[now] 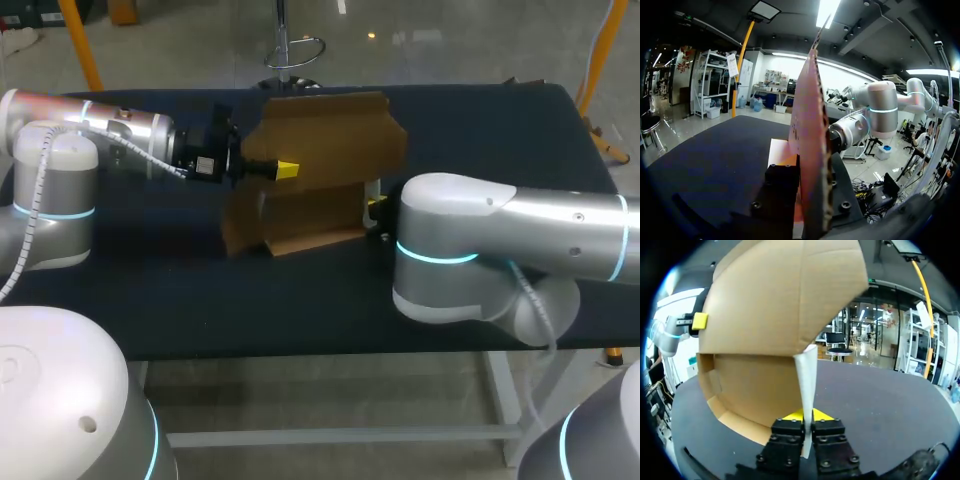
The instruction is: Assemble the packaging by folding the flat box into shape, placing the metal phone stand inside, and closing the box properly
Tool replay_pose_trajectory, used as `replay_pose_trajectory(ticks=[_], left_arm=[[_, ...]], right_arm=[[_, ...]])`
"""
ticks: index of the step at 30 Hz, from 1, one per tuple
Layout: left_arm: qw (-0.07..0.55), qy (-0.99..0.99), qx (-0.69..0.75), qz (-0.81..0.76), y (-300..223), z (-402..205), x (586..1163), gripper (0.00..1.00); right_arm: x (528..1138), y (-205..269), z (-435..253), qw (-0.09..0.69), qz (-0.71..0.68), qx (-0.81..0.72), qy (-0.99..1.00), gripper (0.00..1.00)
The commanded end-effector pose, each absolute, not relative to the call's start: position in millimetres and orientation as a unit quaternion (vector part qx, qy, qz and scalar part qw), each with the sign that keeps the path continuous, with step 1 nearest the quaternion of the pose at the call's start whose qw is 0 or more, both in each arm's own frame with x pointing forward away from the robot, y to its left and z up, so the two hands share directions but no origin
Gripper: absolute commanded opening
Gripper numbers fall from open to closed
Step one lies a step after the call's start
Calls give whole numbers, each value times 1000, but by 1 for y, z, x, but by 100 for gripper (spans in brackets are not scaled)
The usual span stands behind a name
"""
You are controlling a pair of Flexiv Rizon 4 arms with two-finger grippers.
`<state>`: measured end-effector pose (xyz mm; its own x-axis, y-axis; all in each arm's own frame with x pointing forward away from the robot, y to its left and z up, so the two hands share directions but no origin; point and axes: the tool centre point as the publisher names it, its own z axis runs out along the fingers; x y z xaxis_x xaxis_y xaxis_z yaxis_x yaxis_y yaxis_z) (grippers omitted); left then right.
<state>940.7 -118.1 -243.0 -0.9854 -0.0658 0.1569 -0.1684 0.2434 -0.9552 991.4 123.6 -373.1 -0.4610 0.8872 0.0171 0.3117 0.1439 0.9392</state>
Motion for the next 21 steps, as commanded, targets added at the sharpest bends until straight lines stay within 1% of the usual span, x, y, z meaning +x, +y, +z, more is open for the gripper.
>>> replay_pose_trajectory(ticks=[1, 2, 3, 12, 21], left_arm=[[27, -798, 68, 598, -122, -240, 938, 52], [21, -800, 66, 595, -122, -236, 938, 89], [15, -802, 63, 593, -121, -233, 938, 100], [-44, -829, 35, 557, -116, -203, 932, 100], [-117, -852, 17, 509, -108, -181, 921, 100]], right_arm=[[993, 129, -373, 285, 494, 429, 700, 0], [993, 128, -372, 281, 496, 429, 700, 0], [992, 126, -372, 280, 497, 429, 701, 0], [989, 114, -367, 233, 502, 432, 712, 0], [988, 106, -359, 183, 493, 416, 742, 0]])
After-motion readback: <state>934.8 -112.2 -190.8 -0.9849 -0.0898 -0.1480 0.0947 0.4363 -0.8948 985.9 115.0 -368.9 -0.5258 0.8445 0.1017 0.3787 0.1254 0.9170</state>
